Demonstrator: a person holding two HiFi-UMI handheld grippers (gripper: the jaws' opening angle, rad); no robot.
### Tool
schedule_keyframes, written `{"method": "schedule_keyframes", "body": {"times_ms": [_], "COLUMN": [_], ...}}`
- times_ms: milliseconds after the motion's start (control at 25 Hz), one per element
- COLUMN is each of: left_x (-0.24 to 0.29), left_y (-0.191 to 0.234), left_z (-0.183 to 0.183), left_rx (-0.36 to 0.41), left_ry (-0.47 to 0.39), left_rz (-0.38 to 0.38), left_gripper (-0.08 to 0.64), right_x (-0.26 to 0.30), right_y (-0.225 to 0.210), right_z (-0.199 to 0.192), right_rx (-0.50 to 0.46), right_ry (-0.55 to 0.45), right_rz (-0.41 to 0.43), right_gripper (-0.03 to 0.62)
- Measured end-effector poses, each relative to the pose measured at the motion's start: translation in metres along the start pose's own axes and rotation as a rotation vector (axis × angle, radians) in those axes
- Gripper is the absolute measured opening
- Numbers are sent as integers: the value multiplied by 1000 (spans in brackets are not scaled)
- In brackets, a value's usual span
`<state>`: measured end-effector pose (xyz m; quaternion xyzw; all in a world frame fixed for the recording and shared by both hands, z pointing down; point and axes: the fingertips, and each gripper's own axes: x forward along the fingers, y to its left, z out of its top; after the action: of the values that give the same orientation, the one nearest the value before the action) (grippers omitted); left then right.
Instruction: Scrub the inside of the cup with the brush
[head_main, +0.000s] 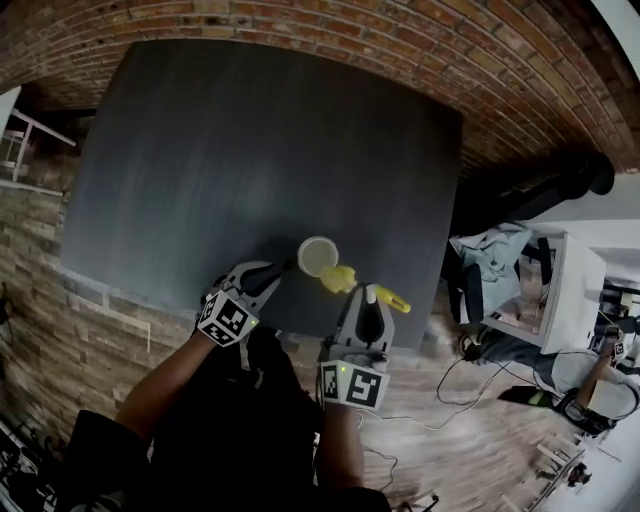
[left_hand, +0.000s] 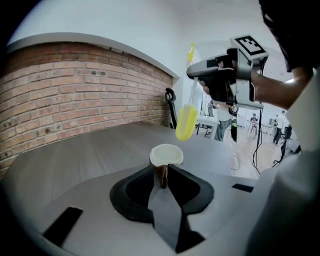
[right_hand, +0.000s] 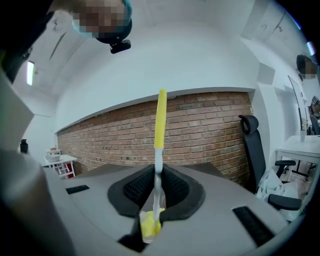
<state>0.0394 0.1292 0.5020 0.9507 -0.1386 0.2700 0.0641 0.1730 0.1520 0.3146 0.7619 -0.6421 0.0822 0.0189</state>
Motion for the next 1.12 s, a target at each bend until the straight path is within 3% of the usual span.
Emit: {"method": "schedule_keyframes", "body": {"times_ms": [120, 400, 560, 880, 1120], "left_x": [-30, -123, -156, -199, -211], "left_y": [-8, -36, -34, -39, -38], "left_z": [41, 124, 131, 163, 173], "left_rx": [-16, 36, 55, 86, 122], "left_ry": [-99, -317, -345, -425, -452], "left_rz": [49, 112, 119, 21, 3], "left_gripper": [94, 54, 44, 37, 37], "right_x": [-15, -53, -72, -104, -111], "right_y": [-3, 10, 19, 42, 68], "right_z": [13, 34, 46, 62, 54], "right_rx": [41, 71, 84, 94, 62], "right_ry": [-14, -24, -24, -17, 13], "right_rz": [24, 84, 67, -29, -53], "right_gripper": [60, 60, 60, 60, 60]}}
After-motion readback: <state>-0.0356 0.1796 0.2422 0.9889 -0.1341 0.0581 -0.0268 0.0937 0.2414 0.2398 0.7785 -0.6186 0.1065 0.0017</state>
